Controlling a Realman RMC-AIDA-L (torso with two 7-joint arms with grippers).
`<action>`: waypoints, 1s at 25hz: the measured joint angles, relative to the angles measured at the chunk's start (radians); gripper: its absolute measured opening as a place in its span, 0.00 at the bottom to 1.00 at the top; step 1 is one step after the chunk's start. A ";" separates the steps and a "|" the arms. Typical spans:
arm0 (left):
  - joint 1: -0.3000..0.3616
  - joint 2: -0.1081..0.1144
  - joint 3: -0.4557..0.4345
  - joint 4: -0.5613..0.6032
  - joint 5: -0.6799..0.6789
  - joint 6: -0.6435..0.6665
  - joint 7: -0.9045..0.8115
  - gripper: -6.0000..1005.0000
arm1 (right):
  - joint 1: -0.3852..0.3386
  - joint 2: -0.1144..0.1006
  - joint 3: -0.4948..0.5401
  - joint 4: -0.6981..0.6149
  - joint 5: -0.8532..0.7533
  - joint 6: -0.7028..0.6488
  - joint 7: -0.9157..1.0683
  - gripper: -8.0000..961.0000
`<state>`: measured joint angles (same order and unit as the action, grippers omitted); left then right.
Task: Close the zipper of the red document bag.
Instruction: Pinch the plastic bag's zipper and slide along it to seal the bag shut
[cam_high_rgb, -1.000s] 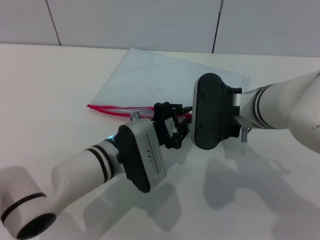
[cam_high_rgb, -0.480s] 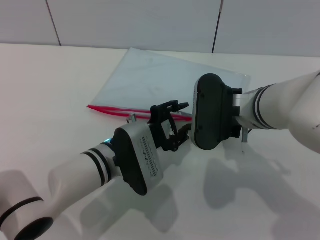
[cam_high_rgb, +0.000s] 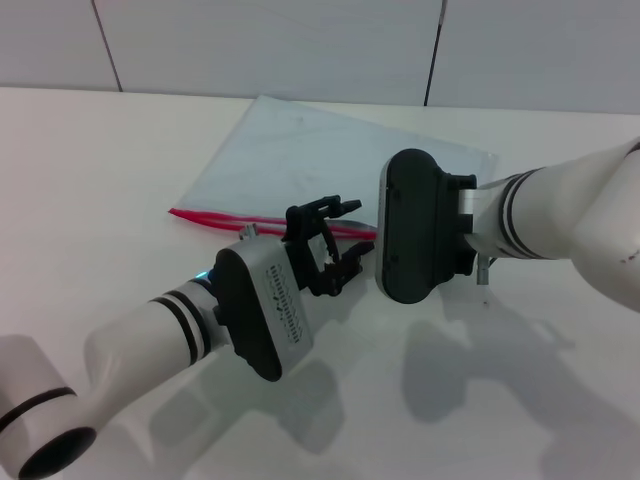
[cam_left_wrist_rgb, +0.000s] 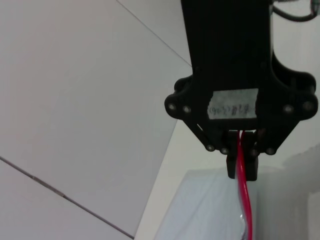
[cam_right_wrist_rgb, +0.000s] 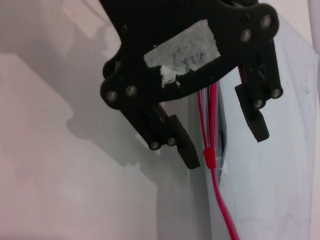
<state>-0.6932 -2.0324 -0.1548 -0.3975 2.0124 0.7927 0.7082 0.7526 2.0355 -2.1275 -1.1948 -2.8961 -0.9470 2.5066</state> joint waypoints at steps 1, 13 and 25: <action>-0.001 0.000 0.002 0.002 0.000 0.002 0.000 0.53 | 0.000 0.000 0.000 0.000 0.000 -0.001 0.000 0.06; -0.009 0.000 0.008 0.010 0.025 0.005 0.003 0.52 | 0.001 0.000 -0.009 -0.002 0.000 -0.004 0.000 0.06; -0.017 0.000 0.007 0.030 0.050 0.029 0.008 0.49 | 0.002 0.000 -0.011 -0.002 0.000 -0.006 0.000 0.06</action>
<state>-0.7103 -2.0325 -0.1473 -0.3673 2.0629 0.8221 0.7165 0.7548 2.0355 -2.1384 -1.1966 -2.8961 -0.9526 2.5065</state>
